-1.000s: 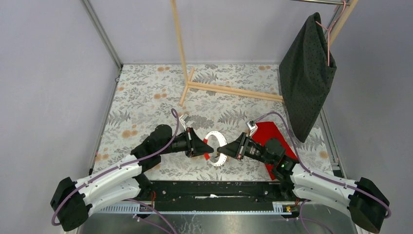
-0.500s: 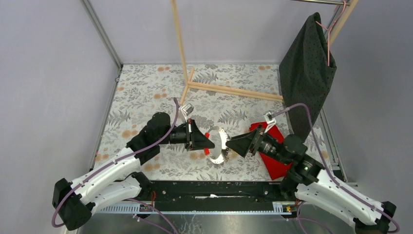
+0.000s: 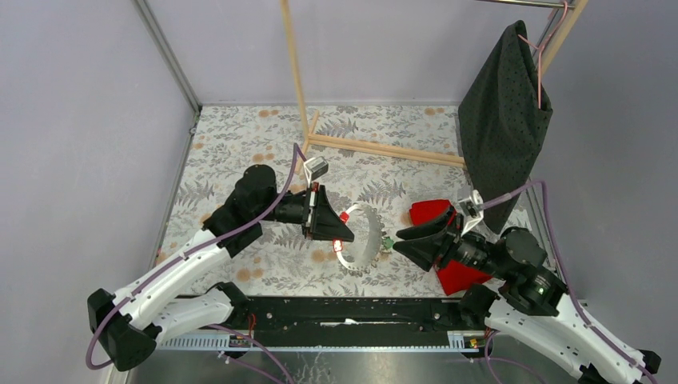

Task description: Remove the keys from the keyring

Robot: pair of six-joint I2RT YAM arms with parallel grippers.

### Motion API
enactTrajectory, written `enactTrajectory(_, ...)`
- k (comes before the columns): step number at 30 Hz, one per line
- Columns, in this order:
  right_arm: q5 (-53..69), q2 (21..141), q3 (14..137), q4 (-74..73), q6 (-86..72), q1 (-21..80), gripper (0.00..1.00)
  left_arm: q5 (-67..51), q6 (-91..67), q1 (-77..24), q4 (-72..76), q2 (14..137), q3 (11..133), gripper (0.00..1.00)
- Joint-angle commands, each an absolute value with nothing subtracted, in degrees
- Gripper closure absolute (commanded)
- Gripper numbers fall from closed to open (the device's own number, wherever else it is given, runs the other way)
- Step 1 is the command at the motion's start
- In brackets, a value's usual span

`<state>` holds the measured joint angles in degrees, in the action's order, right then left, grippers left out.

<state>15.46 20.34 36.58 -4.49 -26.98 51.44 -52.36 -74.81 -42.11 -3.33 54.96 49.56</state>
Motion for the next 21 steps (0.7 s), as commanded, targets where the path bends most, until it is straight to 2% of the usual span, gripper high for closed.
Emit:
enactTrajectory(1, 19.91, 18.98, 41.7, -6.6, -23.48, 51.68, 0.52, -54.01, -77.22, -41.98, -0.85, 55.24, 53.93, 1.0)
enactTrajectory(15, 26.21, 22.3, 48.01, -9.08, -23.91, 51.64, 0.6, -51.06, -82.44, -42.4, 3.17, 57.08, 58.09, 1.0)
enactTrajectory(21, 26.96, 22.74, 47.94, -7.47, -22.59, 51.66, 0.52, -51.41, -82.27, -43.42, 3.69, 58.34, 60.07, 1.0)
